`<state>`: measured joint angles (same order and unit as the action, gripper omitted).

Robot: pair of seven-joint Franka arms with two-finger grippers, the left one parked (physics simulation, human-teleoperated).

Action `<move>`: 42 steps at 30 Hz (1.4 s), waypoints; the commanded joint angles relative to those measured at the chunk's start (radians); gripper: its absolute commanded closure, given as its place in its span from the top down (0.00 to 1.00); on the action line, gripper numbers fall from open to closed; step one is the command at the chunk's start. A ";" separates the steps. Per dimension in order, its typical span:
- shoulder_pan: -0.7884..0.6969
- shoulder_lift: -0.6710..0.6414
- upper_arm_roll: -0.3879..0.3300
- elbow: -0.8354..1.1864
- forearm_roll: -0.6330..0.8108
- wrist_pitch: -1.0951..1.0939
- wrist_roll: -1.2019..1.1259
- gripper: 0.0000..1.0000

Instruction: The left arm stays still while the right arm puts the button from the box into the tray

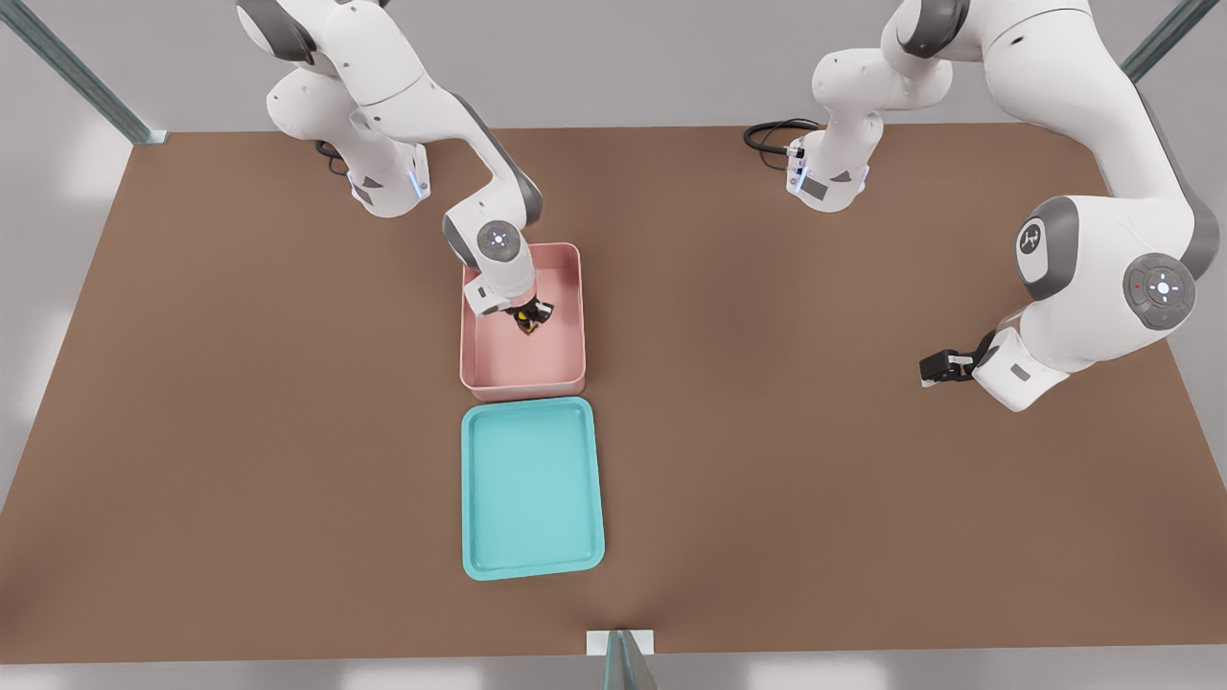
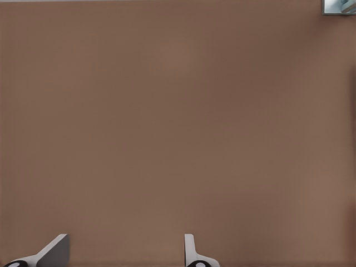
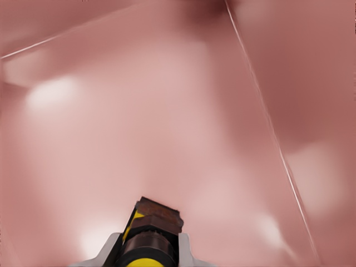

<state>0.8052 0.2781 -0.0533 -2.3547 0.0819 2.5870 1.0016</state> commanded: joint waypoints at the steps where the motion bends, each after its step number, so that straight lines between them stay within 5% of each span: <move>1: 0.000 -0.016 0.000 0.002 -0.002 -0.015 0.034 0.41; 12: -0.083 -0.120 -0.022 0.321 -0.008 -0.384 -0.005 0.42; 22: -0.238 0.254 -0.026 0.954 -0.034 -0.671 -0.074 0.42; 34: -0.279 0.599 -0.030 1.289 -0.036 -0.645 -0.072 0.42; 42: -0.278 0.714 -0.054 1.328 -0.036 -0.531 -0.069 0.42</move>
<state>0.5276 0.9801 -0.1040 -1.0364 0.0499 2.0240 0.9371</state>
